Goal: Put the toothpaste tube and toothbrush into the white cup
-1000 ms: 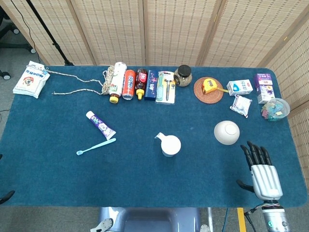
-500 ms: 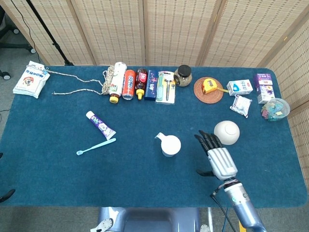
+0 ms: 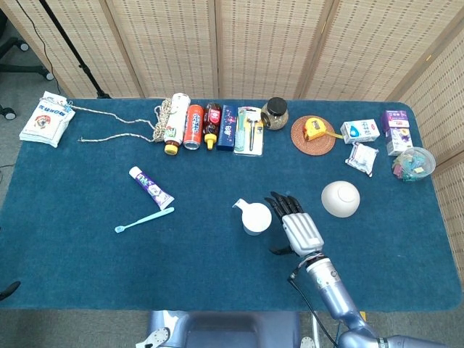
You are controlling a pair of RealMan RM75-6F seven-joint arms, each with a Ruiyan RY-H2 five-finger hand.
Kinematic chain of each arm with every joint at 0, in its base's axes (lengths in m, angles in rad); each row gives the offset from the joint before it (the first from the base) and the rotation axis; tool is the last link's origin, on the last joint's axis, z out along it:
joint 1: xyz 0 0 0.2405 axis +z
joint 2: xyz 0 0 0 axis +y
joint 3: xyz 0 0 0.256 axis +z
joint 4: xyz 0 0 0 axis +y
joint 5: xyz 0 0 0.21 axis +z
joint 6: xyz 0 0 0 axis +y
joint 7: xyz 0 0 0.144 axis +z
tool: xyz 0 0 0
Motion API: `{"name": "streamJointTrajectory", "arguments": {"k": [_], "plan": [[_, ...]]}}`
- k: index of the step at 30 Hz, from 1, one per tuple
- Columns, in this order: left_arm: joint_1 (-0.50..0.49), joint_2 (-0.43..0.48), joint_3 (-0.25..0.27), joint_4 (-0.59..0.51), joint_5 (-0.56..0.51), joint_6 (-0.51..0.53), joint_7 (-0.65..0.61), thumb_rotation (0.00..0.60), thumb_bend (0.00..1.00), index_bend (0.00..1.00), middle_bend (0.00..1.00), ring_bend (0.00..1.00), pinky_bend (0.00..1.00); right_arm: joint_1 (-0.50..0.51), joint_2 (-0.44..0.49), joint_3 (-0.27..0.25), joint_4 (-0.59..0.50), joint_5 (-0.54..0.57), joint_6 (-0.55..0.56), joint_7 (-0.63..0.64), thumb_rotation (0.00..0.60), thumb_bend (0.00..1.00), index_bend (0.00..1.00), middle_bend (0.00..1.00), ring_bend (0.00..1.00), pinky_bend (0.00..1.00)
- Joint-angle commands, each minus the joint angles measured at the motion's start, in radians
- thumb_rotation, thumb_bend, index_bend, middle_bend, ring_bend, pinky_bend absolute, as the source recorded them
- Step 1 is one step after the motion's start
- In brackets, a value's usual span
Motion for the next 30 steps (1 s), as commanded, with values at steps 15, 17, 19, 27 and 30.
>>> {"name": "streamJointTrajectory", "arguments": {"k": [15,17,19,27,30], "plan": [[-0.012,0.005,-0.006,-0.012,-0.019,-0.029,0.007,0.6,0.0,0.0,0.0,0.0,0.0,0.074,-0.138,0.008,0.196,0.028,0.015,0.048,0.6,0.0,0.11,0.12,0.14,0.31],[-0.012,0.005,-0.006,-0.014,-0.018,-0.028,0.008,0.6,0.0,0.0,0.0,0.0,0.0,0.077,-0.145,0.008,0.212,0.029,0.012,0.071,0.6,0.0,0.19,0.17,0.18,0.36],[-0.012,0.004,-0.007,-0.014,-0.021,-0.029,0.01,0.6,0.0,0.0,0.0,0.0,0.0,0.078,-0.153,0.008,0.227,0.023,0.015,0.094,0.6,0.0,0.25,0.21,0.21,0.41],[-0.015,0.005,-0.006,-0.02,-0.021,-0.036,0.013,0.6,0.0,0.0,0.0,0.0,0.0,0.082,-0.174,0.005,0.266,-0.006,0.044,0.134,0.6,0.07,0.41,0.36,0.34,0.52],[-0.015,0.005,-0.006,-0.02,-0.023,-0.036,0.012,0.6,0.0,0.0,0.0,0.0,0.0,0.084,-0.177,0.006,0.267,-0.003,0.042,0.148,0.6,0.11,0.44,0.37,0.35,0.52]]}}
